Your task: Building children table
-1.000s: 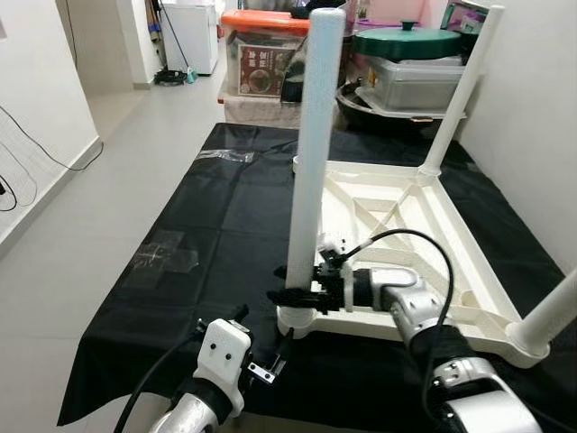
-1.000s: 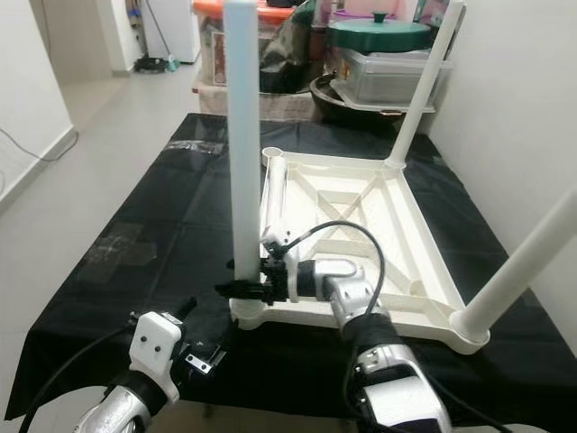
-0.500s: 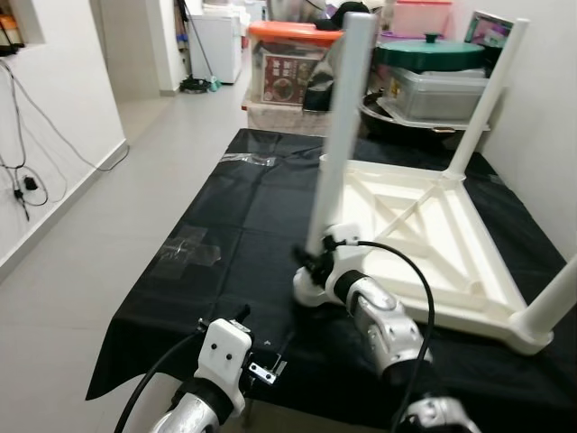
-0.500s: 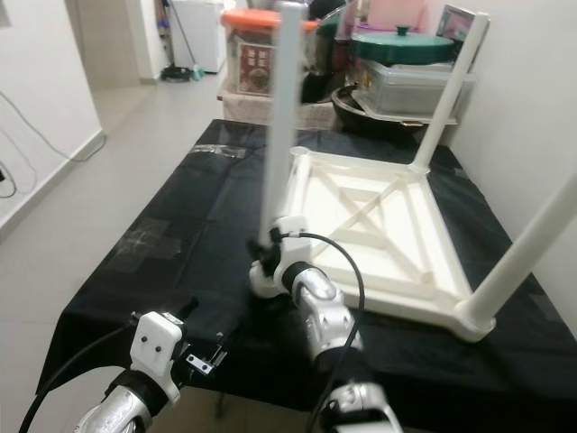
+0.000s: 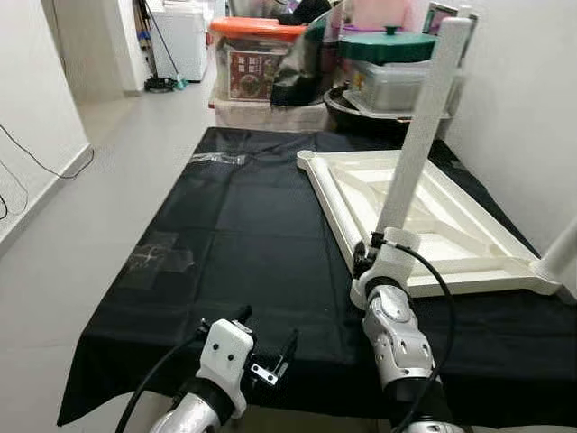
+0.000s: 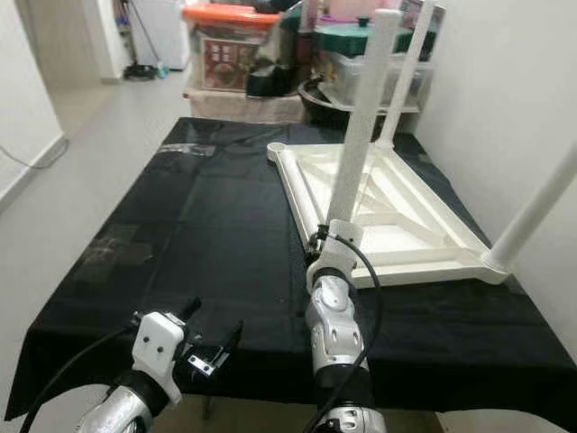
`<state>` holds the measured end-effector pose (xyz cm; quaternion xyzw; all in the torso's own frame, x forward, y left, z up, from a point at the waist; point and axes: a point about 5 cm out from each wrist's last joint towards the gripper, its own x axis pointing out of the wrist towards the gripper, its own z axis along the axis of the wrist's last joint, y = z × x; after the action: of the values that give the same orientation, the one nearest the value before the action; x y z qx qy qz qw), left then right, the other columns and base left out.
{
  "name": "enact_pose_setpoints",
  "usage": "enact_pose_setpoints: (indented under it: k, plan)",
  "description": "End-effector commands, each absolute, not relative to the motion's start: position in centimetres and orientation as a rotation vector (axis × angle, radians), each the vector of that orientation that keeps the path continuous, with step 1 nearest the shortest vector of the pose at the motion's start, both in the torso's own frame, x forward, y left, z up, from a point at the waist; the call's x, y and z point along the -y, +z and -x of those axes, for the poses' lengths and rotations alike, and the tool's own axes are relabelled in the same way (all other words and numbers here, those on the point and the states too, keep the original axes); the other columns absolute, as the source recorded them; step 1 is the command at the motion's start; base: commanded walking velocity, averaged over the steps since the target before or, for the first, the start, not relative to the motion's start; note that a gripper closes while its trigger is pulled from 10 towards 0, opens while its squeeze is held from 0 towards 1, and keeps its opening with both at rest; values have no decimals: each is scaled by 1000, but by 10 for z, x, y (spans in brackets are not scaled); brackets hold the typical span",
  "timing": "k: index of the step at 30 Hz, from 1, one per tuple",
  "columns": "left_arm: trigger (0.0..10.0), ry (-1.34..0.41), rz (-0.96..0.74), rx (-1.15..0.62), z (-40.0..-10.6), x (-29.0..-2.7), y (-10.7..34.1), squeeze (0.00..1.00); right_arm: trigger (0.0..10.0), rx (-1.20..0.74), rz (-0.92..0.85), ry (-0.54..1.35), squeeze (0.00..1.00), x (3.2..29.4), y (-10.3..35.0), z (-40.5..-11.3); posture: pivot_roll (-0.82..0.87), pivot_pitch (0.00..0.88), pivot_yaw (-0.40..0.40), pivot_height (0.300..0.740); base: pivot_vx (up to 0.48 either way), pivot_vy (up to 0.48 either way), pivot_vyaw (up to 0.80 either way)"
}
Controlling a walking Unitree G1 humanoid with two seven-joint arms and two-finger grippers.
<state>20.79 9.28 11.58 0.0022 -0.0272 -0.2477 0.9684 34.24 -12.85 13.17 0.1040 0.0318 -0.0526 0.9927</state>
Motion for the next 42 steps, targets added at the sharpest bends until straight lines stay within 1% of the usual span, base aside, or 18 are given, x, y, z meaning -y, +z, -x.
enact_pose_setpoints:
  k: [1,5,7,8,10,14,16,19,26,27,28,29,30,31,36,40,41,42]
  plan:
    - [10000,-500,-8,46,-208,-93,113,0,10000,-71,-298,43,0,92,127,-338,127,0,-73,740,0,0,0]
    - [10000,-501,-8,45,-208,-93,113,0,10000,-53,-322,186,0,97,128,-341,130,0,-73,740,0,0,0]
    - [10000,-504,-9,45,-209,-93,112,0,10000,-52,-290,456,0,114,132,-347,125,0,-65,740,0,0,0]
    - [10000,-504,-9,45,-209,-93,112,0,10000,-52,-290,456,0,114,132,-347,125,0,-65,740,0,0,0]
    - [10000,-508,-11,45,-209,-93,112,0,10000,-88,-272,698,0,126,135,-347,126,0,-67,740,0,0,0]
    - [10000,-512,-13,45,-210,-92,112,0,10000,-134,-233,915,0,133,139,-343,128,0,-67,740,0,0,0]
    - [10000,-511,-16,44,-209,-93,111,0,10000,-179,-177,1158,0,128,144,-337,145,0,-70,740,0,0,0]
    - [10000,-509,-20,44,-208,-94,111,0,10000,-218,-100,1333,0,116,145,-334,149,0,-71,740,0,0,0]
    - [10000,-507,-24,43,-207,-94,111,0,10000,-258,48,1438,0,93,137,-333,163,0,-76,740,0,0,0]
    - [10000,-507,-26,43,-206,-94,111,0,7725,-248,128,1447,0,78,131,-332,164,0,-78,740,0,0,0]
    - [10000,-507,-26,43,-206,-94,111,0,7725,-248,128,1447,0,78,131,-332,164,0,-78,740,0,0,0]
    - [10000,-506,-26,43,-206,-94,111,0,3882,-237,146,1437,0,75,131,-332,164,0,-78,740,0,0,0]
    - [10000,-506,-26,43,-206,-94,111,0,3882,-237,146,1437,0,75,131,-332,164,0,-78,740,0,0,0]
    - [10000,-506,-26,43,-206,-94,111,0,0,-217,132,1416,0,73,131,-333,164,0,-78,740,0,0,0]
    - [10000,-507,-22,42,-206,-93,111,0,0,-130,66,1259,0,76,136,-339,151,0,-76,740,0,0,0]
    - [10000,-508,-18,43,-207,-93,111,0,0,-132,-53,874,0,91,136,-354,141,0,-72,740,0,0,0]
    - [10000,-508,-18,43,-207,-93,111,0,0,-132,-53,874,0,91,136,-354,141,0,-72,740,0,0,0]
    - [10000,-508,-18,43,-207,-93,111,0,0,-173,-46,671,0,102,130,-360,139,0,-71,740,0,0,0]
